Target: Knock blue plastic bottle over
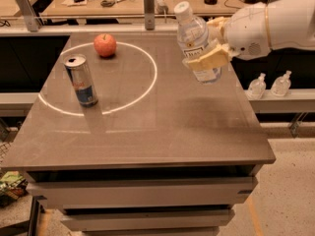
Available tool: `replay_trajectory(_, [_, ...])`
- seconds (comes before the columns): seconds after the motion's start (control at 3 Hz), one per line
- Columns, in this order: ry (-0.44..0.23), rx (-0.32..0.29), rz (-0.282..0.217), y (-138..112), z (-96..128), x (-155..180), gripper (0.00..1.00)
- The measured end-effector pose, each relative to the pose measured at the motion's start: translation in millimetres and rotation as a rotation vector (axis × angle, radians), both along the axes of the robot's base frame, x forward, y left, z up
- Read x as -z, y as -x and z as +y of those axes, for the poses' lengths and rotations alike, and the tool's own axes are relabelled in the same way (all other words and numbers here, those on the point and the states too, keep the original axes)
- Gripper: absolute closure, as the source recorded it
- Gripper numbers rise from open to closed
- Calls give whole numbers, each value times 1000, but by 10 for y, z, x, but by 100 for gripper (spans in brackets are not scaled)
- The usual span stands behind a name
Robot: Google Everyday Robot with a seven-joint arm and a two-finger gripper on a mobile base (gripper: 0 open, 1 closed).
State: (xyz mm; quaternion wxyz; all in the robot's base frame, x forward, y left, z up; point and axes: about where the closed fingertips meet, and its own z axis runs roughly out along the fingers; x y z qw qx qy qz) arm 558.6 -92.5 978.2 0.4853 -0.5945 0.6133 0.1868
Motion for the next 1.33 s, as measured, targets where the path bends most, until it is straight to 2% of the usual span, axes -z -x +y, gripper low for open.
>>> replay_trajectory(0.33, [240,-49,-52,48,117,-88,100])
replay_trajectory(0.67, [458,-87,-89,73,235,52,100])
replay_trajectory(1.0, [651,-113,-99,35,265,357,100])
replay_trajectory(1.33, [828,-116,-83,-101,83,672,100])
